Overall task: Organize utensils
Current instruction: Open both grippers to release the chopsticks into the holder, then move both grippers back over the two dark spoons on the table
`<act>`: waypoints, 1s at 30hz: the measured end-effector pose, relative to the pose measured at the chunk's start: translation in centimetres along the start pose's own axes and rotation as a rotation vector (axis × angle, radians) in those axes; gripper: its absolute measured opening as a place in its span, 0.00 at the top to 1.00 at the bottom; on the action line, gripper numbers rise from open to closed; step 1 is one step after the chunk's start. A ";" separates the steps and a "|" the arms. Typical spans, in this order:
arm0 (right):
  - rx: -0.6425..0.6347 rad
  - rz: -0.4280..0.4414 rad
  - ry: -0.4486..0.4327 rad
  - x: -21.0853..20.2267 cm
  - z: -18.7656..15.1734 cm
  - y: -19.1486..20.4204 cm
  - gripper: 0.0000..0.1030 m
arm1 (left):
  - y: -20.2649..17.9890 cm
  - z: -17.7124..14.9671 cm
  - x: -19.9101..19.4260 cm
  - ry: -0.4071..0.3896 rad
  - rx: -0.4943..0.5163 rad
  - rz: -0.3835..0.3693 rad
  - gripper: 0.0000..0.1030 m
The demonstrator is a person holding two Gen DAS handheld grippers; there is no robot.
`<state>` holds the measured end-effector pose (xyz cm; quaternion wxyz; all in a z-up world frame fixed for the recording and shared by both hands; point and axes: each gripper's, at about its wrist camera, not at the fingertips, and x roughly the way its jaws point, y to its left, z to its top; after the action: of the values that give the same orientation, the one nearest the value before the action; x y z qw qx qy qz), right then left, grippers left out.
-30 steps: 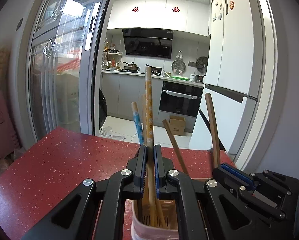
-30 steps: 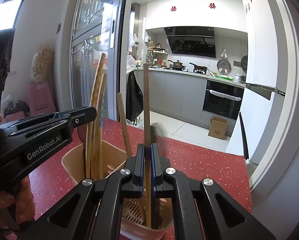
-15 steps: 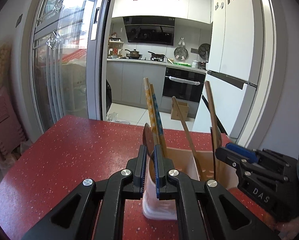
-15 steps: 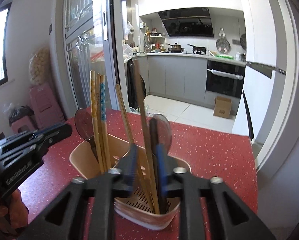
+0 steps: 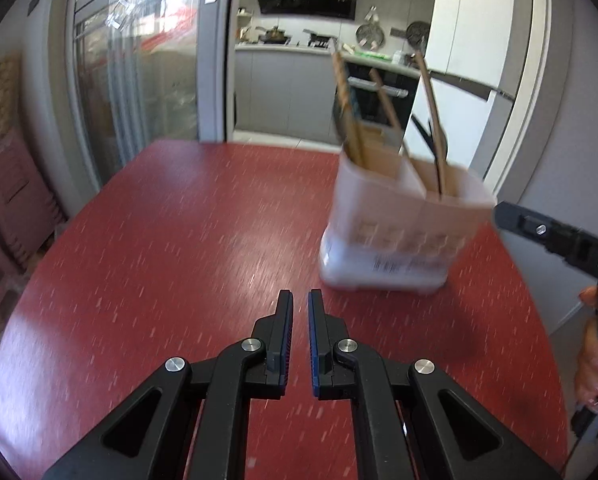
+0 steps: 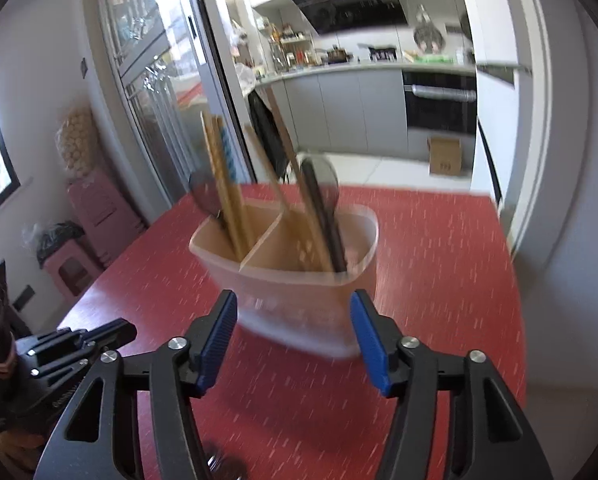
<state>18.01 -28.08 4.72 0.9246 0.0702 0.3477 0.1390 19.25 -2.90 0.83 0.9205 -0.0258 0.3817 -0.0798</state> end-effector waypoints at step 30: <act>0.266 -0.082 0.297 -4.0 -14.9 1.0 0.28 | 0.5 -12.0 -4.1 0.186 -0.052 -0.006 0.65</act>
<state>5.01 -27.91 -3.70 0.8506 0.1562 0.4980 0.0629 7.99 -1.51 -4.81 0.8798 -0.0432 0.4674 -0.0746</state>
